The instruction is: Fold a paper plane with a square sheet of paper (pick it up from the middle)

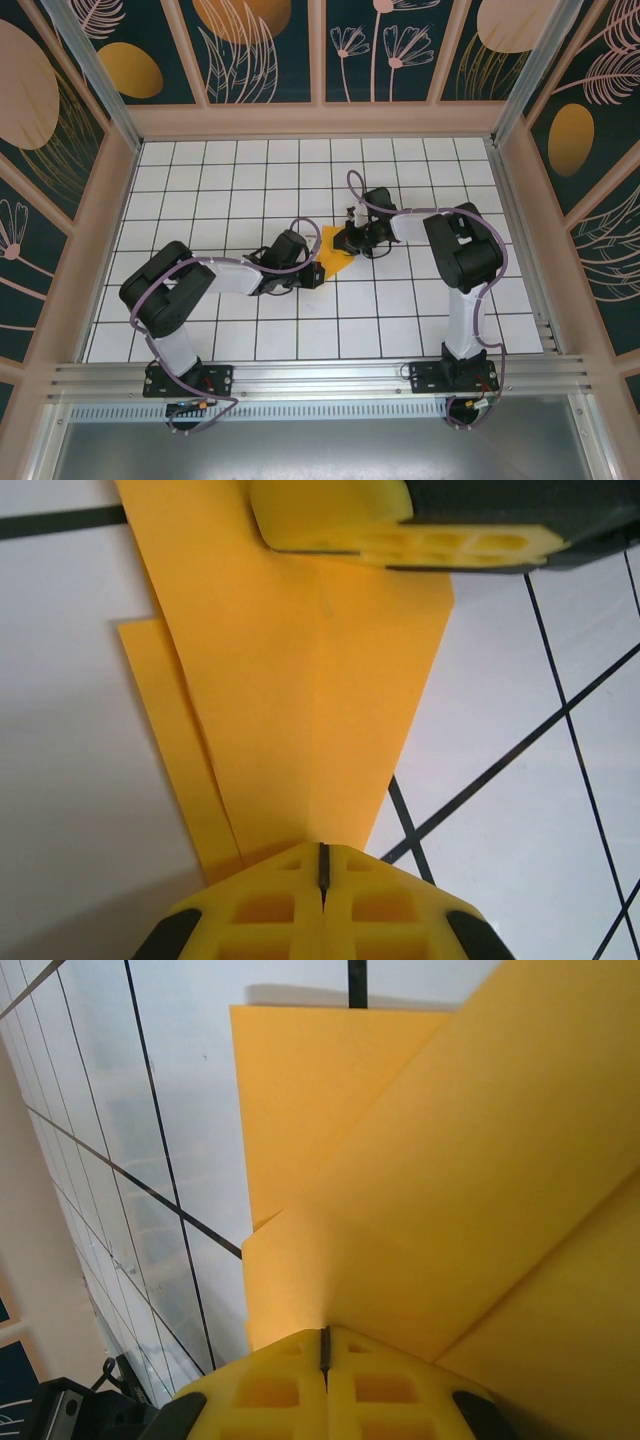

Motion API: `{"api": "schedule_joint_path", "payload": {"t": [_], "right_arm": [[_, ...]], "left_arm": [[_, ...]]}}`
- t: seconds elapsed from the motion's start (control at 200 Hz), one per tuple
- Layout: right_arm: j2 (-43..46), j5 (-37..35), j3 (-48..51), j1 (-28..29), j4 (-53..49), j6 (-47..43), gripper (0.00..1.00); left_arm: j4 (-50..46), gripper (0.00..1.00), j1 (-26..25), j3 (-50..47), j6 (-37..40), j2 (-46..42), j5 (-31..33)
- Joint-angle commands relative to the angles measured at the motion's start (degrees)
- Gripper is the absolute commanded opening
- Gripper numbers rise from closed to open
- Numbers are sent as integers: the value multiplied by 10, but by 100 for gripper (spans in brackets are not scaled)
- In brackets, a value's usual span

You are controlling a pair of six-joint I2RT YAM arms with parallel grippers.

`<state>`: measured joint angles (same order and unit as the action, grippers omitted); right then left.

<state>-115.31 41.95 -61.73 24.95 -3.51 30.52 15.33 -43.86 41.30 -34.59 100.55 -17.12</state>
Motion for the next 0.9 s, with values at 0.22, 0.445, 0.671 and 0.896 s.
{"api": "schedule_joint_path", "payload": {"t": [0.22,0.445,0.671,0.896], "right_arm": [[-66,-130,24,-1,-58,-4,0],[-62,-127,25,-1,-56,-4,0],[-56,-115,21,0,-49,-3,0],[-55,-105,15,2,-42,1,0]], "left_arm": [[-178,0,-27,-62,12,-20,-29],[-178,0,-26,-34,6,-115,2],[-67,0,-14,-24,-42,-186,85],[5,0,-11,12,-94,-72,67]]}}
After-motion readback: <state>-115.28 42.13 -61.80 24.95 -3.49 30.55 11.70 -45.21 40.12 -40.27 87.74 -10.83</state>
